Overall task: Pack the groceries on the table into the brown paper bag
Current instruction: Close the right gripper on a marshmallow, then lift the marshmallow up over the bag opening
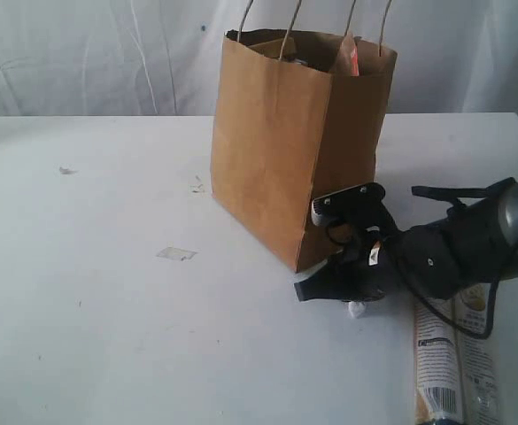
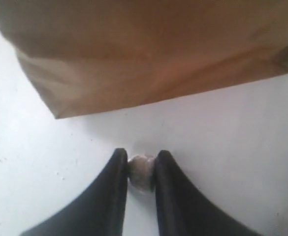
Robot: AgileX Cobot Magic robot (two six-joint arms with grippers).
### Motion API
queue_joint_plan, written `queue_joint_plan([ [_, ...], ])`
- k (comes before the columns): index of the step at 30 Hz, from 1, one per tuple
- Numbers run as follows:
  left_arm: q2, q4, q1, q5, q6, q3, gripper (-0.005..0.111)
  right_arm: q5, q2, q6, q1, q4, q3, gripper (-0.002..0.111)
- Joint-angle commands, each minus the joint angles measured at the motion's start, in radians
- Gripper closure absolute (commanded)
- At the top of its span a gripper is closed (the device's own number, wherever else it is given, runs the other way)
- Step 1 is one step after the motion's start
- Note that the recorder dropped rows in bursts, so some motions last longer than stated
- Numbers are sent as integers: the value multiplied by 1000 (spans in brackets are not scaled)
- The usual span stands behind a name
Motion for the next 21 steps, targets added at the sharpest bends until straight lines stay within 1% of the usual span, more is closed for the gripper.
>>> queue_joint_plan([
  [1,-4,-6,0,-4,0,5,107,52,1,4,0,2,-5,108],
  [4,-4,-6,0,-4,0,5,107,97,-20,4,3,2,-5,108],
  [8,-4,-6,0,-4,0,5,107,175,-112,4,22,2,-14,108],
  [11,-4,-6,0,-4,0,5,107,256,-214,4,58,2,-19,108],
  [15,-4,-6,0,-4,0,5,107,419,-353,4,115,11,-17,108],
  [19,-4,-6,0,-4,0,5,107,608,-456,-2,170,87,-8,108],
  [21,-4,-6,0,-4,0,5,107,592,-485,-23,202,137,17,108],
])
